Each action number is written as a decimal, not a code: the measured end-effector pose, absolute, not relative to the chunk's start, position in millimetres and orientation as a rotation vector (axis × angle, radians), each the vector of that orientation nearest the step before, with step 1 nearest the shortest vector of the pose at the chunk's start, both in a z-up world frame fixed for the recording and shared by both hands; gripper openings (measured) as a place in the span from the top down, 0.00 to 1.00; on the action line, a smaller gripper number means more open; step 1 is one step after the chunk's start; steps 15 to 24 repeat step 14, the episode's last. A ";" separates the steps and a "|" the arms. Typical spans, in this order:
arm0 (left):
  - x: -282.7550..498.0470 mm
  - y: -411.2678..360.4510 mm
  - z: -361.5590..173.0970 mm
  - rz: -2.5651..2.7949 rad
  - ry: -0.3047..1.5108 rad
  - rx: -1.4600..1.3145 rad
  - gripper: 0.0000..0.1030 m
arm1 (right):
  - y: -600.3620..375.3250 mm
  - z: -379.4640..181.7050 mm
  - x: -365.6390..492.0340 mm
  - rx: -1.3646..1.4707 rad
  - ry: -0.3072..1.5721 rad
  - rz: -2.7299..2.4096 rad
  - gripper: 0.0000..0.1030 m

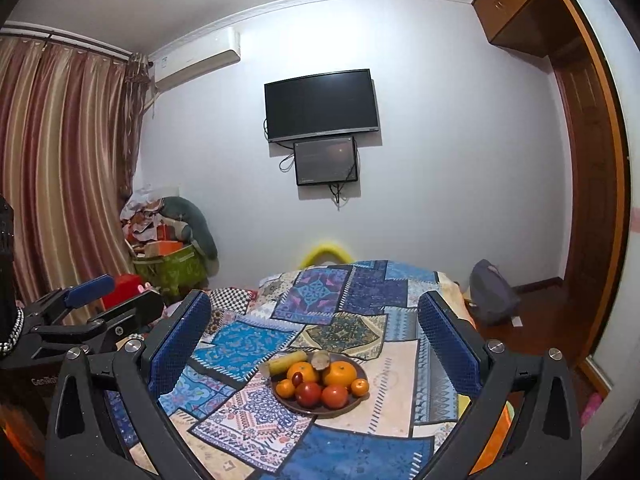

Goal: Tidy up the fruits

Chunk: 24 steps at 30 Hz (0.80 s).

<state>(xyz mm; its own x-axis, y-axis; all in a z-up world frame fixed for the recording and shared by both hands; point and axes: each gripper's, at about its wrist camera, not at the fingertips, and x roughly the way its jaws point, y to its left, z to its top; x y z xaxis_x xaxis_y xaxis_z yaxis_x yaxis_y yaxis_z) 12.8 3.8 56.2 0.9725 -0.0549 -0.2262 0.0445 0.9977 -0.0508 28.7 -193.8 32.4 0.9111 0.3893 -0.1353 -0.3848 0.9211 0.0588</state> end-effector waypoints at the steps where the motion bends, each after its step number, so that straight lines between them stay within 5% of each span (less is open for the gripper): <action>1: 12.5 3.6 56.1 -0.048 0.229 -0.045 0.00 | -194.1 32.6 29.0 0.033 0.147 0.400 0.00; 24: 14.1 1.9 54.9 -0.058 0.237 -0.045 0.00 | -195.3 31.5 31.2 0.037 0.156 0.398 0.00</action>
